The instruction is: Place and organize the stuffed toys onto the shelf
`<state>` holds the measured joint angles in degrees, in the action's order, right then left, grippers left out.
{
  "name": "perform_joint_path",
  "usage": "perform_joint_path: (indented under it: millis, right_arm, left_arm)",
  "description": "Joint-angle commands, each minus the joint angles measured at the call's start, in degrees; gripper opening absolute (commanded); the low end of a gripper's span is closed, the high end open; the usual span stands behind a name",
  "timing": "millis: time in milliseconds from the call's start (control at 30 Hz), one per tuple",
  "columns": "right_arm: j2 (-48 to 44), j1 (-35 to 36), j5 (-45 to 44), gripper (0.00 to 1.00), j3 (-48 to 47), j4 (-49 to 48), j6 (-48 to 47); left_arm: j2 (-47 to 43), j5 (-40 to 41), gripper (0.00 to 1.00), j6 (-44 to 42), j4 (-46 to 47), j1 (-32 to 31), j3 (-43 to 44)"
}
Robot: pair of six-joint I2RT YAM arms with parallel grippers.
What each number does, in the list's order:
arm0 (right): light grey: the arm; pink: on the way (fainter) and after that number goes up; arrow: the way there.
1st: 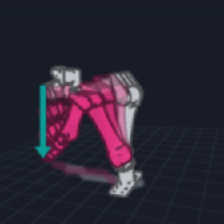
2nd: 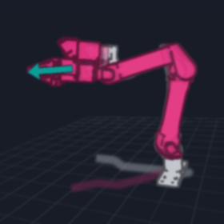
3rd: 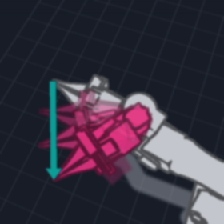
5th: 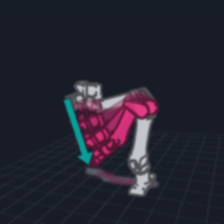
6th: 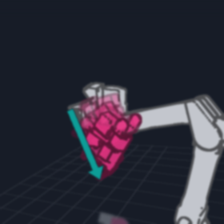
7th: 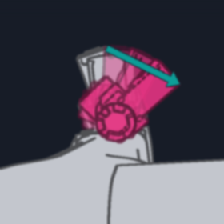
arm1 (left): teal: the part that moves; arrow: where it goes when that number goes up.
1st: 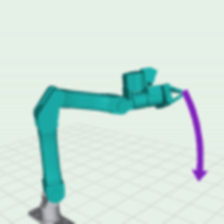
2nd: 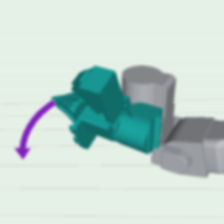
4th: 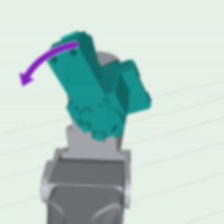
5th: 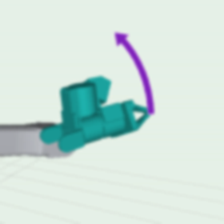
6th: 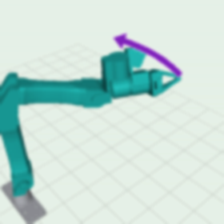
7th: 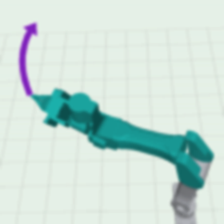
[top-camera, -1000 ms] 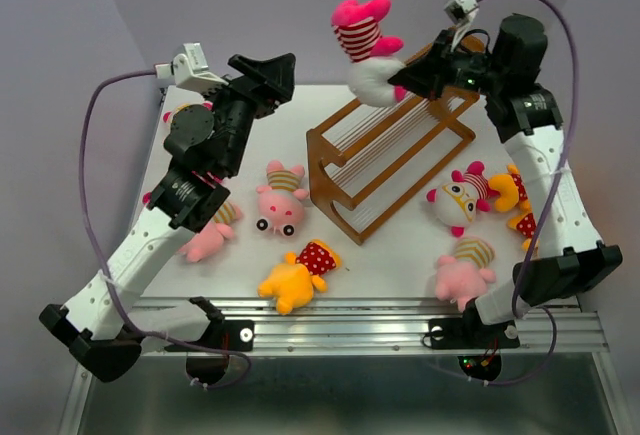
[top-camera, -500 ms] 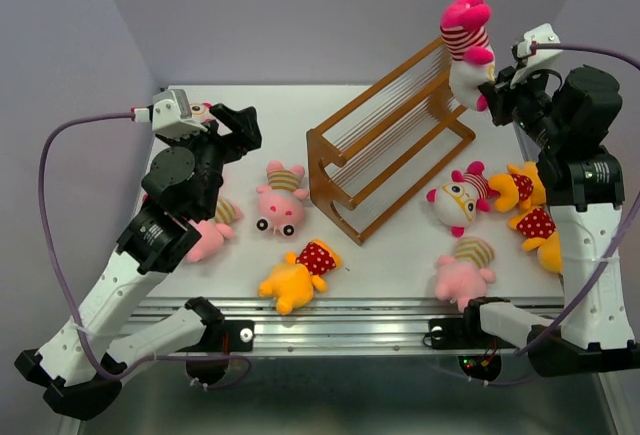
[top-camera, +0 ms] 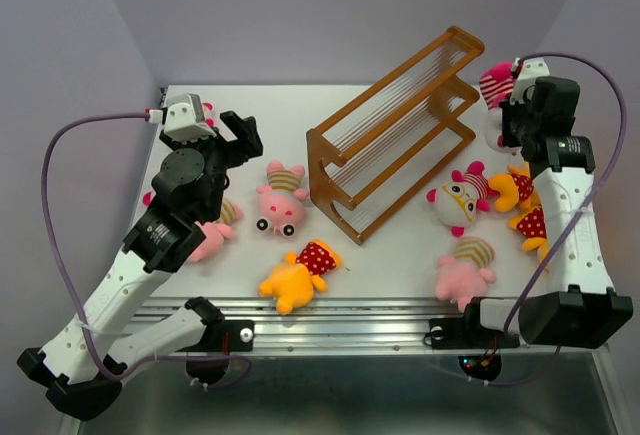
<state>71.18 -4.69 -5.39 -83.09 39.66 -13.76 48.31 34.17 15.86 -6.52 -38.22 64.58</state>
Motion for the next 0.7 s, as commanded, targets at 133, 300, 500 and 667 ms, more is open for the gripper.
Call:
perform_joint_path:
  millis: [133, 300, 500, 667]
  right_arm:
    - [4.93, -8.32, 7.67, 0.01, 4.51, 0.33, -13.90]
    - [8.01, -8.32, 10.21, 0.01, 8.11, -1.34, -25.76]
    - [13.88, -8.32, 11.01, 0.00, 7.77, -5.99, -34.73]
    - [18.02, -8.32, 11.10, 0.01, 5.31, -8.46, -45.36]
  left_arm:
    - [-2.52, 1.42, 0.94, -1.09, 2.92, 0.34, -3.14]
    - [-2.97, 0.55, 0.94, 0.23, 3.01, 0.25, -4.37]
    - [-2.35, 0.37, 0.94, 0.49, 2.66, 0.34, -3.67]
    - [-2.35, 0.46, 0.94, 1.72, 2.04, 0.34, -3.76]
